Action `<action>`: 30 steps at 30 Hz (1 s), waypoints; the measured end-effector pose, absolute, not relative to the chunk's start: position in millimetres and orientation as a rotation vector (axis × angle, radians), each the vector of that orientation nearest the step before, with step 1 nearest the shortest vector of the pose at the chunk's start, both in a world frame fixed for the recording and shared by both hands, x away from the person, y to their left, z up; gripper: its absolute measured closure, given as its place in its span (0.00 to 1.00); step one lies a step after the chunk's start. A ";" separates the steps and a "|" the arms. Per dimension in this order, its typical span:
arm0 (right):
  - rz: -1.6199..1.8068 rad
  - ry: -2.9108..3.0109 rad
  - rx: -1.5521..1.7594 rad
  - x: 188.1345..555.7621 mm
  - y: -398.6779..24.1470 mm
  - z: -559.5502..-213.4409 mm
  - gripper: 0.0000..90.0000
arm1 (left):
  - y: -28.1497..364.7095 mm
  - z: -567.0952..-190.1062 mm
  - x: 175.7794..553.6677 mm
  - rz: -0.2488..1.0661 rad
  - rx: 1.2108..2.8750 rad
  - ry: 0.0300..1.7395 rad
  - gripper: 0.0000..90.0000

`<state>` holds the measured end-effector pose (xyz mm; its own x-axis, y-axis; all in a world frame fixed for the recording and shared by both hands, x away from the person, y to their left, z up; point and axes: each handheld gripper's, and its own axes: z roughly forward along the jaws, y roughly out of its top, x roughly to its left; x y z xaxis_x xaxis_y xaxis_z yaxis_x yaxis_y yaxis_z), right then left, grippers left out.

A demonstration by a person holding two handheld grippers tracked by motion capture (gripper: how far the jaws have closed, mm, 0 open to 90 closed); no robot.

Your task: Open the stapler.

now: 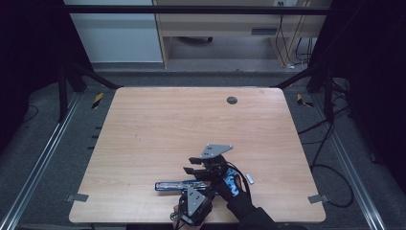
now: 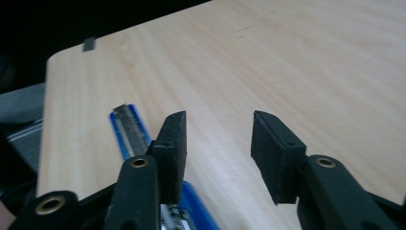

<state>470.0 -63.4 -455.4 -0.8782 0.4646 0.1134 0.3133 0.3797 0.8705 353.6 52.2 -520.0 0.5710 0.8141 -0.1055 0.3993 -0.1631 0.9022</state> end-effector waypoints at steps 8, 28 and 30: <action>1.489 2.338 0.783 474.8 -98.8 -444.1 0.49 | 66.0 -508.9 357.1 0.452 1.751 0.977 0.71; 1.325 2.200 0.979 475.4 -162.7 -439.7 0.54 | 119.1 -441.5 428.1 0.538 1.773 0.869 0.53; 1.316 2.194 0.991 474.9 -167.0 -438.8 0.57 | 122.7 -436.7 433.6 0.560 1.790 0.863 0.52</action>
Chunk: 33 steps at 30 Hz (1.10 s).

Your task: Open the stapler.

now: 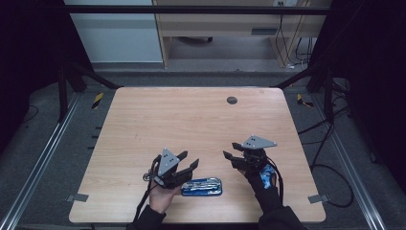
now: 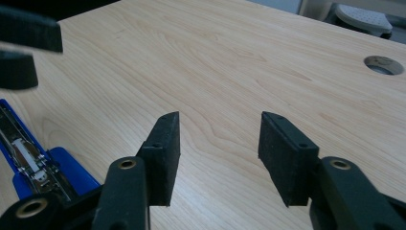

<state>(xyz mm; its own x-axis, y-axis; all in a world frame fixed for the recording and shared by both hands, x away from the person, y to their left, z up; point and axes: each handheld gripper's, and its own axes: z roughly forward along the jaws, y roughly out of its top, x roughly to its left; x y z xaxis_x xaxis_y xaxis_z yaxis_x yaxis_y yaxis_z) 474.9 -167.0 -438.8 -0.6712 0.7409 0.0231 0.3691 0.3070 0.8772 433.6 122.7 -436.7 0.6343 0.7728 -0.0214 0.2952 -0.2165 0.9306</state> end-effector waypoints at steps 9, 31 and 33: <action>1.259 2.188 1.033 470.9 -182.6 -436.6 0.60 | 152.1 -422.2 451.8 0.592 1.846 0.895 0.51; 1.070 2.088 1.142 462.9 -195.6 -435.6 0.59 | 258.6 -435.3 430.0 0.680 1.864 1.047 0.50; 1.043 2.122 1.149 463.3 -197.0 -438.4 0.61 | 268.5 -436.6 427.6 0.692 1.863 1.064 0.50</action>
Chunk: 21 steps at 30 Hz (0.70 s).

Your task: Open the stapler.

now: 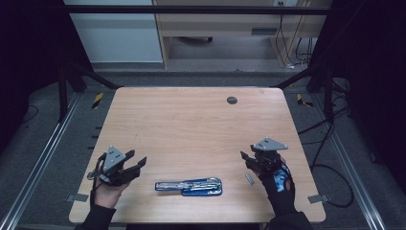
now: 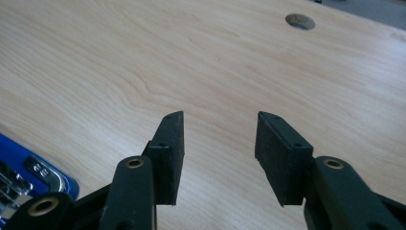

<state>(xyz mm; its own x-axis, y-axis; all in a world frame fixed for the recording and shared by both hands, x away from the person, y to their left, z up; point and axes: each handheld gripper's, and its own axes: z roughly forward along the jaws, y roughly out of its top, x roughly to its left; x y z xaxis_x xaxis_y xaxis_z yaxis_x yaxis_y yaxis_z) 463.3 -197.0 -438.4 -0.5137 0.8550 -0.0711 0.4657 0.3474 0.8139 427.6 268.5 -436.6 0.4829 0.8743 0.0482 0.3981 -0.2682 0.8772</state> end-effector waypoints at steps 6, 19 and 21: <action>0.993 2.178 1.151 460.2 -196.7 -443.6 0.66 | 288.0 -446.3 423.4 0.696 1.858 1.109 0.50; 0.922 2.313 1.151 449.6 -193.7 -459.8 0.68 | 307.9 -462.7 424.1 0.678 1.851 1.193 0.50; 0.888 2.321 1.143 448.1 -191.8 -462.1 0.66 | 308.0 -461.9 424.0 0.685 1.850 1.188 0.50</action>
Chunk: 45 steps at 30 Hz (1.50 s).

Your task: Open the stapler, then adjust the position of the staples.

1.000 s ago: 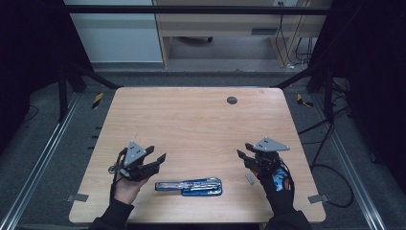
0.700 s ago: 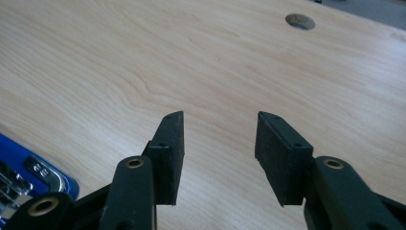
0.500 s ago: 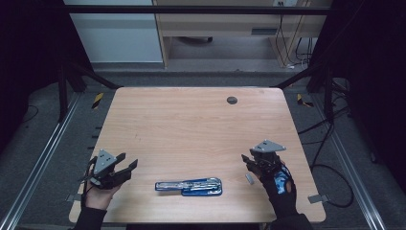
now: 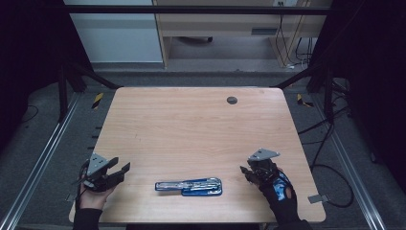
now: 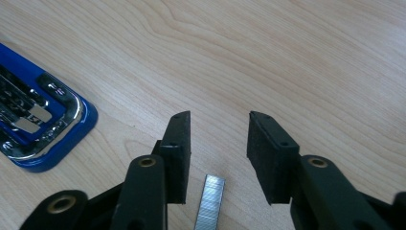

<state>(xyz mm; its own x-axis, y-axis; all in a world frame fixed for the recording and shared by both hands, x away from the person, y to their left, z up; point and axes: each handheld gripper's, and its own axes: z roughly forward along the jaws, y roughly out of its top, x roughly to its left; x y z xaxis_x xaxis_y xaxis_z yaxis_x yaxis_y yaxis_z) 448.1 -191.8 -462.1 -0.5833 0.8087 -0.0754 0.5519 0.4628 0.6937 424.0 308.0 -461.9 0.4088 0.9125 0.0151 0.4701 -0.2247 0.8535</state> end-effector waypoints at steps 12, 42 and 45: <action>0.868 2.360 1.211 445.9 -199.1 -462.3 0.69 | 307.8 -464.6 426.4 0.679 1.864 1.189 0.50; 0.752 2.458 1.397 451.2 -197.0 -474.0 0.81 | 306.5 -466.3 429.2 0.678 1.904 1.190 0.50; 0.758 2.448 1.432 450.9 -196.2 -474.0 0.84 | 306.2 -466.4 429.3 0.676 1.909 1.191 0.50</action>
<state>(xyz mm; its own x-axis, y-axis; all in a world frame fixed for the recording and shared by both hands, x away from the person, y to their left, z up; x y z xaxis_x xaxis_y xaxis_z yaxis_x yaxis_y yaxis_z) 450.9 -196.2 -474.0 -0.5083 0.8576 0.0789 0.7521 0.3974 0.5258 429.3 306.2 -466.4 0.4218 0.9059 0.0367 0.4961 -0.2645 0.8270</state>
